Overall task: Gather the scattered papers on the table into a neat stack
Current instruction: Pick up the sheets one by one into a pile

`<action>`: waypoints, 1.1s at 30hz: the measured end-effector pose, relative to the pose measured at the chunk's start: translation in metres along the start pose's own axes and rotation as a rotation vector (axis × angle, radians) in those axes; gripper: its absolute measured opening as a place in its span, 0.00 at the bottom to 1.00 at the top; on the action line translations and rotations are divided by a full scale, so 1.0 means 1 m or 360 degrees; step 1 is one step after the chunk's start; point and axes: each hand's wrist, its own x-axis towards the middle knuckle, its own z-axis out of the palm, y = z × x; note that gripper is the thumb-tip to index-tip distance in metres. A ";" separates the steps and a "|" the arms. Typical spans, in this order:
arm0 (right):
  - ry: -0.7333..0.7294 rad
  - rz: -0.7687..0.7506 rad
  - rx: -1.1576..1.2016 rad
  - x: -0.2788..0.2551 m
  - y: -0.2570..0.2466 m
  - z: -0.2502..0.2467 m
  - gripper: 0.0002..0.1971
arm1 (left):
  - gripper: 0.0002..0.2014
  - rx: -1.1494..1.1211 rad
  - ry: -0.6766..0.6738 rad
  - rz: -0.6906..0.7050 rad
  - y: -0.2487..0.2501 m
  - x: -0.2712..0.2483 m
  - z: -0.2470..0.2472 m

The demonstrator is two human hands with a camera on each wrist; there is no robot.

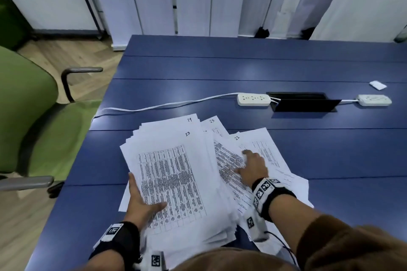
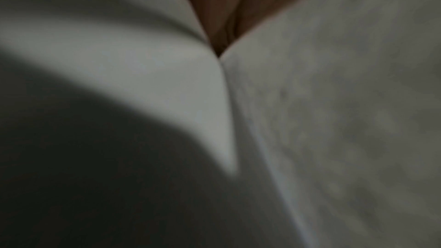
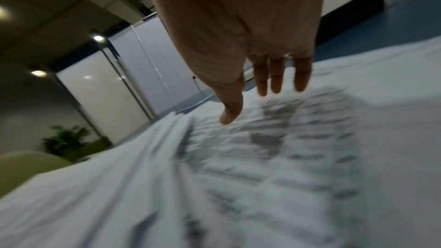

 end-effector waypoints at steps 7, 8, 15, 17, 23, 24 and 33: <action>-0.0203 0.0205 -0.0348 0.021 0.061 -0.036 0.66 | 0.68 0.0127 -0.0081 -0.0047 -0.001 0.003 -0.001; -0.0222 0.0201 -0.0290 0.024 0.062 -0.038 0.66 | 0.68 0.0132 -0.0084 -0.0063 -0.001 0.003 0.000; -0.0368 0.0176 0.0230 0.031 0.061 -0.043 0.48 | 0.71 0.0203 -0.0091 -0.0207 -0.007 -0.002 0.003; -0.0284 0.0108 0.0202 0.031 0.063 -0.045 0.36 | 0.73 0.0202 -0.0085 -0.0215 -0.010 -0.005 0.005; 0.0152 0.0083 0.0058 0.027 0.080 -0.087 0.13 | 0.66 0.0149 0.0054 -0.0236 -0.010 -0.015 0.015; 0.0243 0.0085 0.0068 0.028 0.084 -0.100 0.13 | 0.67 0.0146 0.0072 -0.0227 -0.010 -0.015 0.016; 0.0530 -0.0458 0.1326 0.004 0.040 -0.231 0.07 | 0.75 0.0215 0.0149 0.0088 -0.004 -0.029 0.052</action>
